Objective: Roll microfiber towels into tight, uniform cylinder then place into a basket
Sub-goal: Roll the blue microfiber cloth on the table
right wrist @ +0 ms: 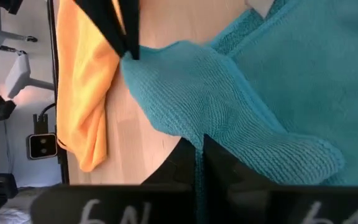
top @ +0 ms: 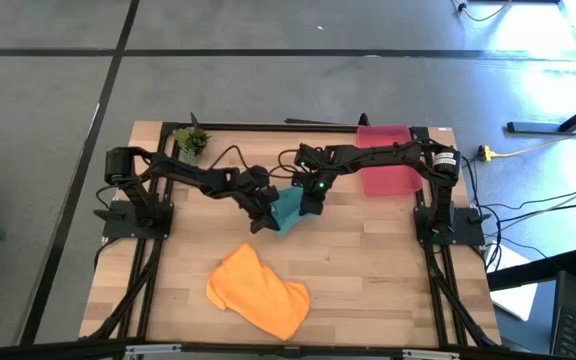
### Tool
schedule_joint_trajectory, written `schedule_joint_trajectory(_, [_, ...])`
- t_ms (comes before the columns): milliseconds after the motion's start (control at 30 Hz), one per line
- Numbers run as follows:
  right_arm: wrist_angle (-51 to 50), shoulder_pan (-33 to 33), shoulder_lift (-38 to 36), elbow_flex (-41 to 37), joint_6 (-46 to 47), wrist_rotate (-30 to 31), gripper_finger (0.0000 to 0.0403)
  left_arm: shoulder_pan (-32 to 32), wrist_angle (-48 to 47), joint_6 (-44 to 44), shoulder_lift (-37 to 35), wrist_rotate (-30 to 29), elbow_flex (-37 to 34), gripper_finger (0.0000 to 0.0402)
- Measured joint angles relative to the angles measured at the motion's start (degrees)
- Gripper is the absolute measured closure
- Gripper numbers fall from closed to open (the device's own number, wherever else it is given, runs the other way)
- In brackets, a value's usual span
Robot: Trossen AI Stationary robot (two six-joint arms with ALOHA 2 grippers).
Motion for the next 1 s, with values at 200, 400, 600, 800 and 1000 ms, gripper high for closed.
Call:
schedule_joint_trajectory(200, [-2.4,-0.6,0.0,0.0,0.0,-1.7,0.0394,-0.1,7.6,-0.3,-0.2,6.3,0.0,0.0401])
schedule_joint_trajectory(400, [-3.0,-1.4,0.0,0.0,2.2,-1.6,0.0394,-0.1,8.1,-1.2,1.8,4.6,0.0,0.0401])
schedule_joint_trajectory(600, [-3.2,-2.4,0.0,0.0,3.1,-1.6,0.0394,-0.1,9.5,-1.7,4.2,2.5,0.0,0.0401])
schedule_joint_trajectory(800, [-3.3,-3.2,0.0,0.0,3.1,-1.5,0.0394,0.0,11.8,-1.7,4.9,-0.2,0.0,0.0401])
schedule_joint_trajectory(1000, [-3.3,-4.3,0.0,0.0,3.1,-1.6,0.0394,0.0,19.6,-2.4,4.8,1.6,0.0,0.0401])
